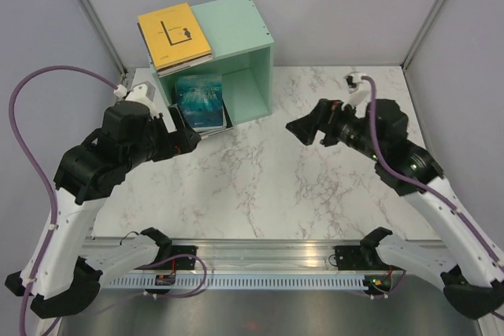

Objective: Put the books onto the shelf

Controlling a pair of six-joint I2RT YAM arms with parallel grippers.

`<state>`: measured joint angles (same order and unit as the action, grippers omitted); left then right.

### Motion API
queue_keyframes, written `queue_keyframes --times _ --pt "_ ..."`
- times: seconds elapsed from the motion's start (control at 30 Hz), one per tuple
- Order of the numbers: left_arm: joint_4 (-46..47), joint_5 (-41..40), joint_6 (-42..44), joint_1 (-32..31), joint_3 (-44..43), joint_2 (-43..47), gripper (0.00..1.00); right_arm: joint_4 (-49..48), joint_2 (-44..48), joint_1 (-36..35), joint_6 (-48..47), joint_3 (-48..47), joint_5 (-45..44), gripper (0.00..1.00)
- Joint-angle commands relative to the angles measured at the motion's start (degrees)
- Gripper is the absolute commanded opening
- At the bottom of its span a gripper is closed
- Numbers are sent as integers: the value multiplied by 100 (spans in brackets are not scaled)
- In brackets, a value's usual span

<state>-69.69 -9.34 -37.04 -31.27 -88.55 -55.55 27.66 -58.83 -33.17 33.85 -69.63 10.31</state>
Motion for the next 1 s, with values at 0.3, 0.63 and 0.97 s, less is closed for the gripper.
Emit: queue_keyframes --times 0.3,0.63,0.97 --pt "2220 -1912 1408 7 966 139 100 -59 2059 -5 -344 941 -960 98" --pt "5747 -2405 2845 7 5022 2408 100 -138 2341 -5 -97 1478 -1101 98" --pt "8107 -2817 3658 7 7376 3103 100 -191 1946 3 -379 1522 -1048 98"
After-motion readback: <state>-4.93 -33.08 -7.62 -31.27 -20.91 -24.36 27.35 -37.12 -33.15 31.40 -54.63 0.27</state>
